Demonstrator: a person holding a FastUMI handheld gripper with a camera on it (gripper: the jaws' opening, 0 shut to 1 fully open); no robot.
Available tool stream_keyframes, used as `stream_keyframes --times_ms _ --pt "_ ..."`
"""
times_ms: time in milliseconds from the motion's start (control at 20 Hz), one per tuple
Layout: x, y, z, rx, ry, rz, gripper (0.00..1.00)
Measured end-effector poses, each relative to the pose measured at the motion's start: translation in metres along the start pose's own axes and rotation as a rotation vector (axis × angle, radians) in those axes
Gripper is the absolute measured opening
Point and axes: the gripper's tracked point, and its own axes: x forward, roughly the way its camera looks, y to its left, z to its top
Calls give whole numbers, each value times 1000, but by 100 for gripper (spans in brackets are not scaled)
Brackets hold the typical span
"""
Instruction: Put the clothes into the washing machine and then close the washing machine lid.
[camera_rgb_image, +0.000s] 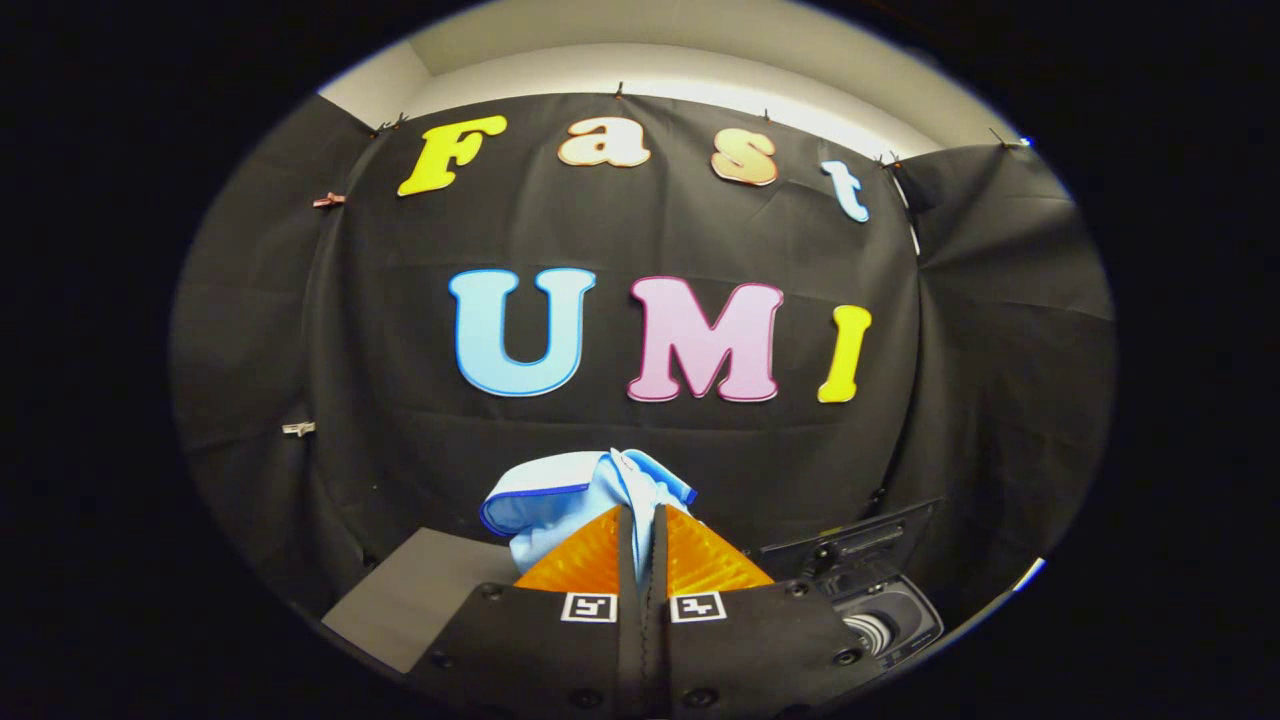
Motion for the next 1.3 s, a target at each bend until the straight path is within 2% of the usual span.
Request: stream_keyframes --times_ms 350,650,900,1050,1300 --pt "0 -106 2 -57 -48 -162 5" --pt "7 -185 -19 -115 -65 -237 5" --pt "11 -254 -41 -116 -63 -301 5" --pt "18 -278 -64 -127 -21 -325 5" --pt "31 -285 -107 -98 69 -329 5"
